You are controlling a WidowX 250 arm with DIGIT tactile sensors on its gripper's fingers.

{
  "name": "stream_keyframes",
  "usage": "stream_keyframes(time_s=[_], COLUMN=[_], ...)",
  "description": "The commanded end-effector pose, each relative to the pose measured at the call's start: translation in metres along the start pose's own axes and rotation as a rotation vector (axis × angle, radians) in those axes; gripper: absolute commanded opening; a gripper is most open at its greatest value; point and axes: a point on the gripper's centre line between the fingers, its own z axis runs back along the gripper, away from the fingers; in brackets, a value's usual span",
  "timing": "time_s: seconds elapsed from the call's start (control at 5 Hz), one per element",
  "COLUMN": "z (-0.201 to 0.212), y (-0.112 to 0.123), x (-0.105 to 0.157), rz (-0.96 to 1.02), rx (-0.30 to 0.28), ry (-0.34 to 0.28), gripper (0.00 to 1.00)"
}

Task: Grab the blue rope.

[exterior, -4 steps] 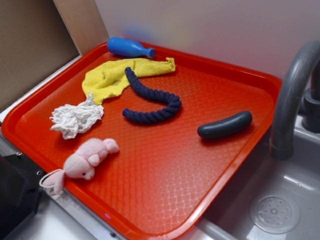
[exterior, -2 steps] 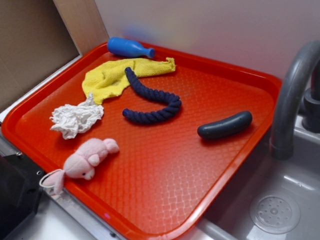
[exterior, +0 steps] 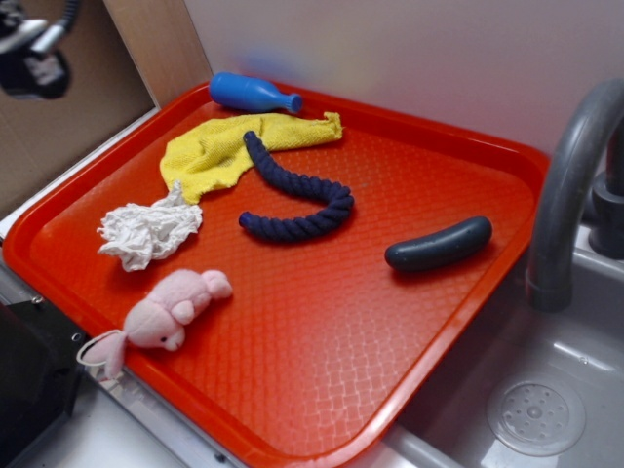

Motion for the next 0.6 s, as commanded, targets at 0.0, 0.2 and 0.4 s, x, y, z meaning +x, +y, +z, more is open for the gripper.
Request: stream_keyframes(time_s=[0.0,0.2,0.4], z=[-0.047,-0.065,-0.082], y=[0.001,0.002,0.001], x=[0.071,0.098,0.121], rz=[0.45,0.57,0.697], rx=[-0.061,-0.078,-0.11], ry=[-0.056,-0.076,-0.159], gripper=[1.0,1.0,1.0])
